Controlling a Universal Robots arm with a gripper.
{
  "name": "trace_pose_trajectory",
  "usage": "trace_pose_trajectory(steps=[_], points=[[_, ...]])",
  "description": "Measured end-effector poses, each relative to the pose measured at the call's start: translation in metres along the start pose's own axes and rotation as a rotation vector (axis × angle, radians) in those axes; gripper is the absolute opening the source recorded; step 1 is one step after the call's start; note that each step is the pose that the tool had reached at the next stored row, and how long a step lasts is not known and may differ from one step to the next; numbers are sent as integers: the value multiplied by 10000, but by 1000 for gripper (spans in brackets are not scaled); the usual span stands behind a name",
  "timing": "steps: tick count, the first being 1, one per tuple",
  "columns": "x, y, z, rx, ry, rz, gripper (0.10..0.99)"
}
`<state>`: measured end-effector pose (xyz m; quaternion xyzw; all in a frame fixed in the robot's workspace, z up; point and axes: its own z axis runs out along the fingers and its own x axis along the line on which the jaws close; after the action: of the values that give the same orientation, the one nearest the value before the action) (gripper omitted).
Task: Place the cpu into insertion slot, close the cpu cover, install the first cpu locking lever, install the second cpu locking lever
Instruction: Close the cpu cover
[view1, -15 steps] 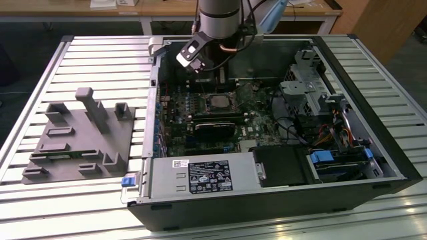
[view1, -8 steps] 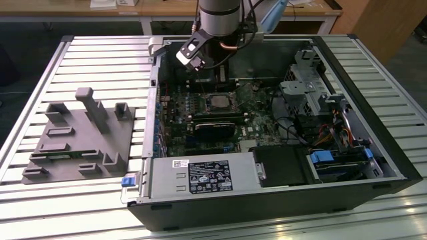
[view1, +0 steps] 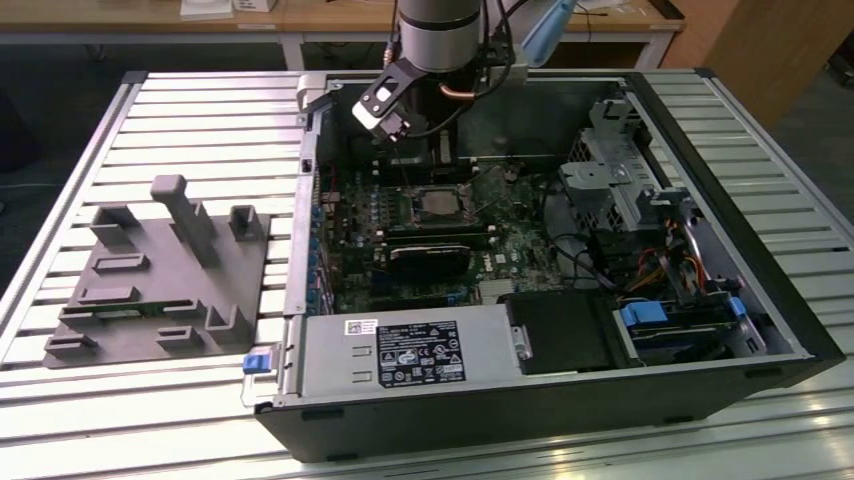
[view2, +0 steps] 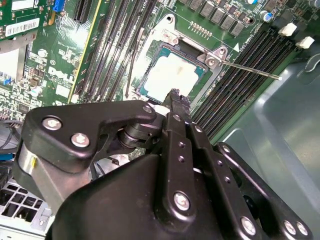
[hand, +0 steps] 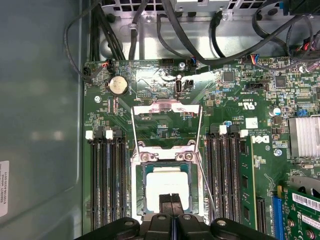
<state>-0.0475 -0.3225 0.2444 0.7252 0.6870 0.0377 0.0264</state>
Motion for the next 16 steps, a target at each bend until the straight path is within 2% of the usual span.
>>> trace_pose_trajectory(steps=[4, 16], points=[[0, 1, -15, 1, -2, 0, 106], [2, 12, -136, 0, -1, 0, 106]])
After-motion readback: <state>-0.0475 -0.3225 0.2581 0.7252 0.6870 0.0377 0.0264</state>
